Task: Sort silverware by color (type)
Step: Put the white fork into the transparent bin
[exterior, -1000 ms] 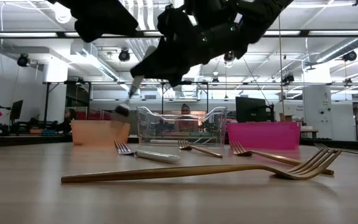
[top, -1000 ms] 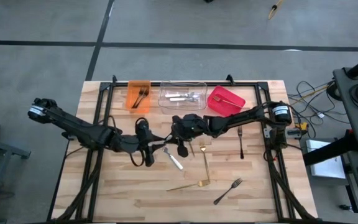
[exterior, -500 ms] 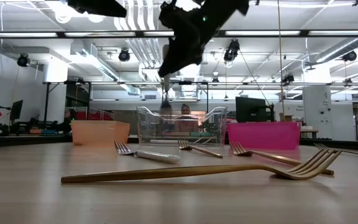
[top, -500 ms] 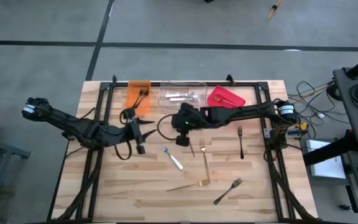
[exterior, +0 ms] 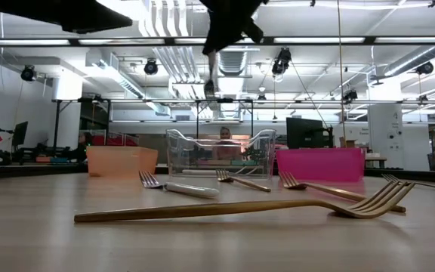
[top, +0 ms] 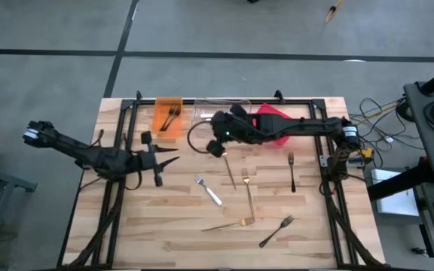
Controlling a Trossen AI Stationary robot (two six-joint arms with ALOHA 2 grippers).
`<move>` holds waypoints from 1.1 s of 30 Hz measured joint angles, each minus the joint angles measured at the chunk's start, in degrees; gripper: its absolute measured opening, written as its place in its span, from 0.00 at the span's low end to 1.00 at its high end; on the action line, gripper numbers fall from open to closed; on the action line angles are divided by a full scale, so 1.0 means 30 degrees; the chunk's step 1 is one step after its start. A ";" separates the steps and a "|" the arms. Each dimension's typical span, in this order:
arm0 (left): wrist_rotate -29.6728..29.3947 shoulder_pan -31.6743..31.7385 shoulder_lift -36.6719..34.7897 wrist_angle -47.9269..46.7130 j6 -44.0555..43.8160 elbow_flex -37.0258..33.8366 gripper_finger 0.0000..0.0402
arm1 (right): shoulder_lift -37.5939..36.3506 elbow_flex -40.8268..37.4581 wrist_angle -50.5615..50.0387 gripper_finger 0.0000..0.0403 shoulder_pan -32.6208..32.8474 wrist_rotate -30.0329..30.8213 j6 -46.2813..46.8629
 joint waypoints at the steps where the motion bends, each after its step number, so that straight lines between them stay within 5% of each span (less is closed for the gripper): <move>1: -0.0001 0.0000 -0.0361 0.0024 -0.0014 -0.0105 0.24 | 0.0028 0.0210 0.0425 0.06 -0.0095 0.0588 0.0010; 10: -0.0007 0.0015 -0.1157 0.1095 0.0116 -0.0433 0.22 | 0.0033 0.1089 0.2311 0.07 -0.0460 0.4603 0.1796; 18: -0.0325 0.0773 -0.0335 0.2502 -0.0984 -0.0413 0.22 | 0.0210 0.0761 0.1732 0.07 -0.0619 0.4677 0.3310; 24: 0.5382 0.1704 0.0878 -0.3578 -0.2608 0.0274 0.22 | 0.0581 0.0732 0.1128 0.07 -0.0827 0.4626 0.3548; 33: 0.1168 0.1737 0.1134 -0.4325 -0.3024 0.1288 0.22 | 0.0738 0.0732 0.1441 0.07 -0.1117 0.4684 0.3999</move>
